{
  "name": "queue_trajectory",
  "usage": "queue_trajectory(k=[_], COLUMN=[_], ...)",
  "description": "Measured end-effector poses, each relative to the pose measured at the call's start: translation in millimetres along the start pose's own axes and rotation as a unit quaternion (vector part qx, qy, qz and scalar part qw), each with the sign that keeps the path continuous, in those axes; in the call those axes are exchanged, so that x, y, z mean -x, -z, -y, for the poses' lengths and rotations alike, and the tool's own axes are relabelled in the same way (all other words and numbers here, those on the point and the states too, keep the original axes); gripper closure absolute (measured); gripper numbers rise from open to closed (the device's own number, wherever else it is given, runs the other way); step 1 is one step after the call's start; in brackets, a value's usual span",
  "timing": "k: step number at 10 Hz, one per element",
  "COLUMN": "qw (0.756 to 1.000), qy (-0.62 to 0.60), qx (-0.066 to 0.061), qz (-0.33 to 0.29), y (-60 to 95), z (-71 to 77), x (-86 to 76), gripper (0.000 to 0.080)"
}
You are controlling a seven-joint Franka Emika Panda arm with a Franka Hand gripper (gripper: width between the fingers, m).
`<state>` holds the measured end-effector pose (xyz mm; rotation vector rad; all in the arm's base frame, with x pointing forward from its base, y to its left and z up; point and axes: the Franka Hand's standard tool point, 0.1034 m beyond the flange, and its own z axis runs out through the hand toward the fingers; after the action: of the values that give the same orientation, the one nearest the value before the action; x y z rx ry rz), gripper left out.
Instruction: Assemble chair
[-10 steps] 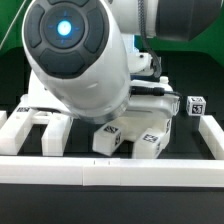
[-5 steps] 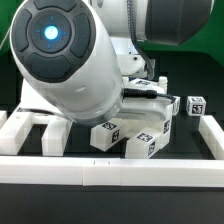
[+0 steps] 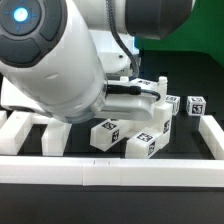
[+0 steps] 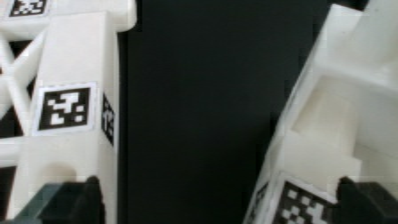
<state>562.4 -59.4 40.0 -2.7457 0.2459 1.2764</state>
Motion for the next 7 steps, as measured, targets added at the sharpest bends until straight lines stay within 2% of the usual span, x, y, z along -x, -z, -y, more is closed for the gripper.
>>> queue_trajectory(k=[1,2,5,6,7], qw=[0.998,0.996,0.981,0.968,0.955], qy=[0.003,-0.011,-0.019,0.001,0.03], qx=[0.003,0.0,-0.003,0.004,0.013], qz=[-0.055,-0.088,-0.193,-0.25,-0.296], y=[15.1,23.8,30.0,37.4,35.5], z=[1.3,4.3,4.5,2.9,-4.5], x=[-11.4,-5.8,-11.3,-17.9,-13.2], gripper=[0.0151,0.0151,0.0151,0.0151,0.0151])
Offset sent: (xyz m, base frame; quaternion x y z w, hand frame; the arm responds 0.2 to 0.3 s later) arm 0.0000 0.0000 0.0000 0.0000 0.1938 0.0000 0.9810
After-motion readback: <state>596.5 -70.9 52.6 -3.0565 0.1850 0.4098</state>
